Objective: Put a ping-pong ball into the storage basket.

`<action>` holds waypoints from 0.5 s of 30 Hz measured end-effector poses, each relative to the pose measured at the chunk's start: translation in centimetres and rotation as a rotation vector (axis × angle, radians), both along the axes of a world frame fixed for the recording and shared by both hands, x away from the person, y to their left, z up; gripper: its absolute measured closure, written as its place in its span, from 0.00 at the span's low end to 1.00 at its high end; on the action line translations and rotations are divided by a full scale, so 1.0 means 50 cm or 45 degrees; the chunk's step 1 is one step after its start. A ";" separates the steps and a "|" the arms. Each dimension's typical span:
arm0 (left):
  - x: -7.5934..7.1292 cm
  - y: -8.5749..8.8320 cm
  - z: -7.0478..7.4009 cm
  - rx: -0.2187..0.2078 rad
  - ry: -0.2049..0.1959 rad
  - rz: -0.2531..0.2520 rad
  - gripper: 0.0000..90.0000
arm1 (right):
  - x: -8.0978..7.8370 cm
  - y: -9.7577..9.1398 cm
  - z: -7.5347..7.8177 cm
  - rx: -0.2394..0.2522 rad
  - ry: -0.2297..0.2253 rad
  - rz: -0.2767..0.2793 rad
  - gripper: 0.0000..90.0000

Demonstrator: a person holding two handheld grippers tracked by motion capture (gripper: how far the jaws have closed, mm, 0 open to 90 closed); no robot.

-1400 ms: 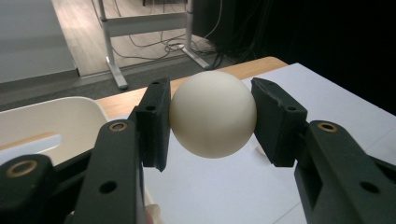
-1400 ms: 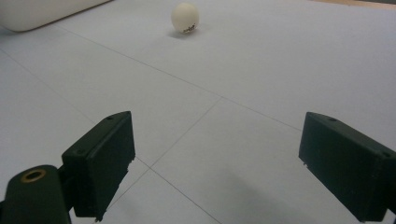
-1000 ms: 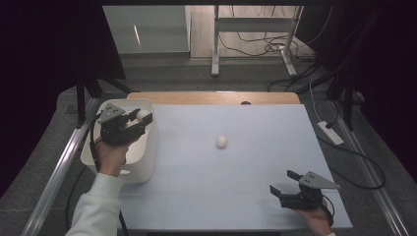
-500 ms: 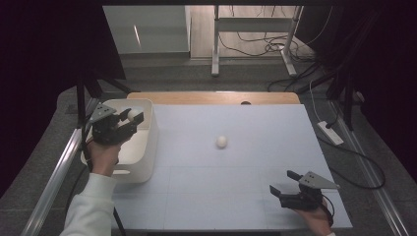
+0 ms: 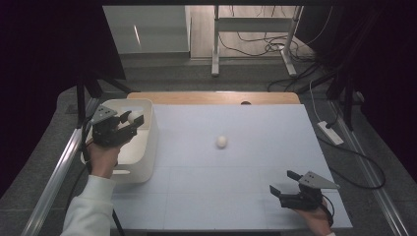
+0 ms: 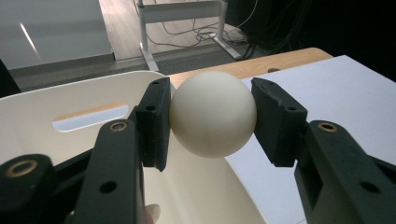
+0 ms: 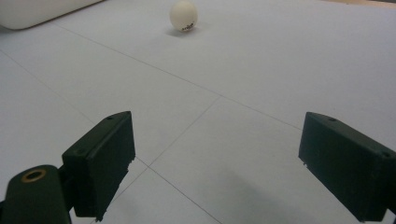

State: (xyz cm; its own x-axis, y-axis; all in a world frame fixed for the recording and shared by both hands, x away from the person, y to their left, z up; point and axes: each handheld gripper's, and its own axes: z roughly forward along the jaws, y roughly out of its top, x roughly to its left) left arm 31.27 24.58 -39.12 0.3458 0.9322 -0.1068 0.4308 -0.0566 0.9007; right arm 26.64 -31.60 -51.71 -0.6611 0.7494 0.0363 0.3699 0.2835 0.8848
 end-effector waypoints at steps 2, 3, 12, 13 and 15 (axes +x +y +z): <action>0.002 0.001 -0.002 0.007 0.017 0.002 0.56 | 0.000 0.000 0.000 0.000 0.000 -0.001 0.12; 0.003 0.001 -0.003 0.007 0.030 0.001 0.56 | 0.000 0.000 0.000 -0.001 0.000 0.000 0.12; 0.008 0.001 -0.012 0.045 0.106 -0.001 0.56 | 0.000 0.001 0.000 -0.003 0.001 0.000 0.12; 0.008 0.001 -0.011 0.046 0.107 0.000 0.56 | 0.000 0.001 0.000 -0.007 0.001 -0.001 0.12; 0.009 0.000 -0.011 0.060 0.121 0.004 0.56 | 0.000 0.001 -0.001 -0.004 0.000 0.000 0.12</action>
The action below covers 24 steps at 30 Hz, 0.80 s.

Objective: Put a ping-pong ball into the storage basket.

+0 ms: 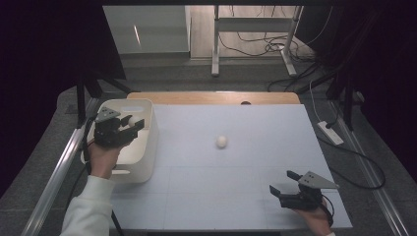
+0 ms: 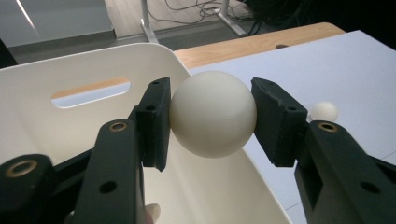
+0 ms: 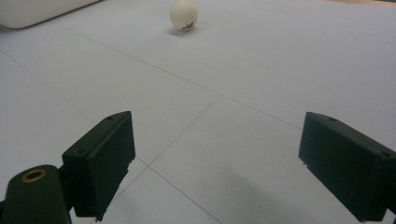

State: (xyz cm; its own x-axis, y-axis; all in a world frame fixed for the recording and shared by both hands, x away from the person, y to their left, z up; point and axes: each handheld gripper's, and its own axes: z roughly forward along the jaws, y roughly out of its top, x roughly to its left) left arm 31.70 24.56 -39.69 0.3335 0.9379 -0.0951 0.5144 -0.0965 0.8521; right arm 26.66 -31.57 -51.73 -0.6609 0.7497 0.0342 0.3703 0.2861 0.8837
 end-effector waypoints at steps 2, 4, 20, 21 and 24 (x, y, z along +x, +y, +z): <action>0.000 -0.001 0.001 0.002 0.004 0.000 0.56 | 0.000 0.000 0.000 0.001 0.001 0.000 0.12; -0.001 -0.002 0.003 0.001 0.000 -0.002 0.56 | 0.000 0.000 0.000 0.001 0.000 -0.001 0.12; -0.008 -0.001 0.022 -0.005 -0.043 0.010 0.32 | 0.000 0.000 0.000 0.000 -0.001 -0.001 0.12; -0.009 -0.003 0.024 -0.007 -0.038 -0.005 0.31 | 0.000 0.000 0.000 0.000 -0.001 -0.001 0.12; -0.013 -0.012 0.027 -0.011 -0.038 -0.034 0.29 | 0.000 0.000 0.000 0.000 -0.001 -0.001 0.12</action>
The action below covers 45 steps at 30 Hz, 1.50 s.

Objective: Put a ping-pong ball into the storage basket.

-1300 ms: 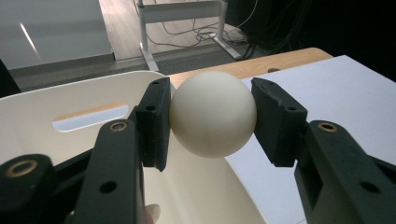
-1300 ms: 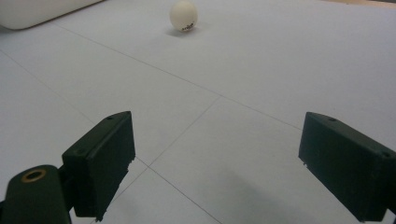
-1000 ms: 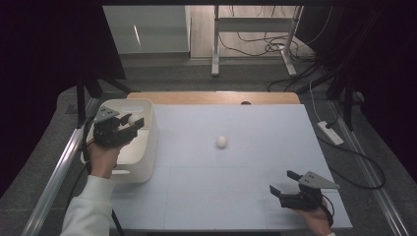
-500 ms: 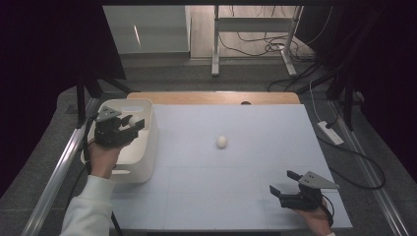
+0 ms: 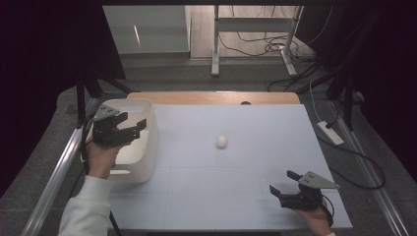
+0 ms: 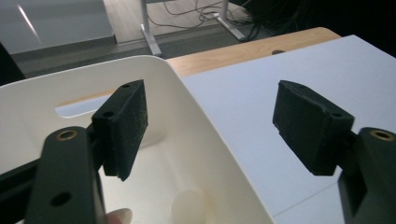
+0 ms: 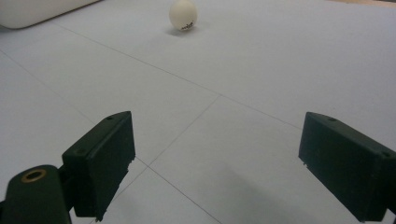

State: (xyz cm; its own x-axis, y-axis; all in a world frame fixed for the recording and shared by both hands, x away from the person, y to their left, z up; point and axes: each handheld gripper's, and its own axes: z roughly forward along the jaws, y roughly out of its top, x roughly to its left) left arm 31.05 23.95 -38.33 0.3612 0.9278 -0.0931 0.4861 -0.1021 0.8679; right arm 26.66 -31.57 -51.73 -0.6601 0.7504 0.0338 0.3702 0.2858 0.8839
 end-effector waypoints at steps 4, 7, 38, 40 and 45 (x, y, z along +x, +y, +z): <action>-0.010 -0.012 0.004 -0.042 -0.025 -0.058 0.27 | 0.000 0.000 0.000 0.003 0.000 0.002 0.12; -0.016 -0.017 0.009 -0.060 -0.039 -0.078 0.27 | 0.000 0.000 0.001 0.005 -0.001 0.003 0.12; -0.047 -0.110 -0.004 -0.170 -0.068 -0.323 0.17 | -0.003 0.003 0.004 0.025 -0.014 0.031 0.12; -0.046 -0.116 -0.007 -0.177 -0.061 -0.335 0.17 | -0.002 0.001 0.004 0.028 -0.012 0.028 0.12; -0.041 -0.130 -0.009 -0.176 -0.054 -0.361 0.17 | -0.005 -0.004 0.003 0.023 -0.008 0.019 0.12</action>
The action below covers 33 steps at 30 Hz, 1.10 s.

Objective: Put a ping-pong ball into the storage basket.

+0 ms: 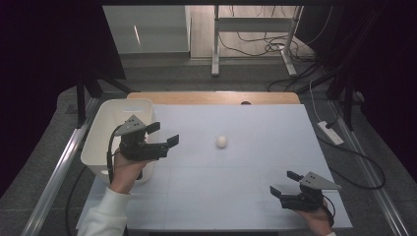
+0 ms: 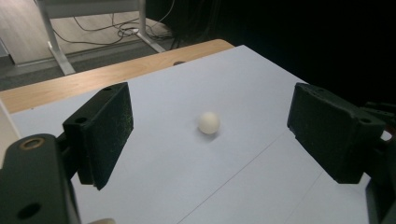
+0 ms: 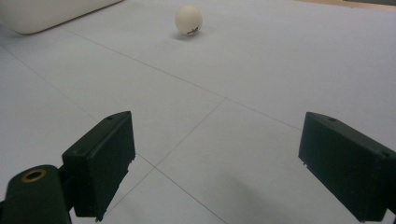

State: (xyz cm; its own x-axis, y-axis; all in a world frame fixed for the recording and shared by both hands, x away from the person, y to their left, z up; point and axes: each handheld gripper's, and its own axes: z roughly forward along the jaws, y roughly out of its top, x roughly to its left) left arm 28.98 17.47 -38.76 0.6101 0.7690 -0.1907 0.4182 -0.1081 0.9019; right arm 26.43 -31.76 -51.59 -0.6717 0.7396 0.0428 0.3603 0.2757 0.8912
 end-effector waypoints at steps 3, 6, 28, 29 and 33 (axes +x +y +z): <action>0.005 -0.010 -0.002 0.002 0.004 -0.012 0.17 | -0.002 -0.002 -0.001 0.002 0.007 -0.004 0.12; 0.011 -0.017 -0.006 0.001 0.014 -0.020 0.17 | -0.003 -0.003 -0.001 0.001 0.001 -0.005 0.12; 0.040 -0.092 -0.023 0.065 0.046 -0.087 0.17 | 0.001 -0.006 -0.002 0.010 0.006 -0.009 0.12; 0.040 -0.092 -0.023 0.065 0.046 -0.087 0.17 | 0.003 -0.005 -0.002 0.012 0.003 -0.007 0.12; 0.049 -0.113 -0.030 0.092 0.053 -0.109 0.17 | 0.003 -0.004 -0.003 0.009 0.007 -0.006 0.12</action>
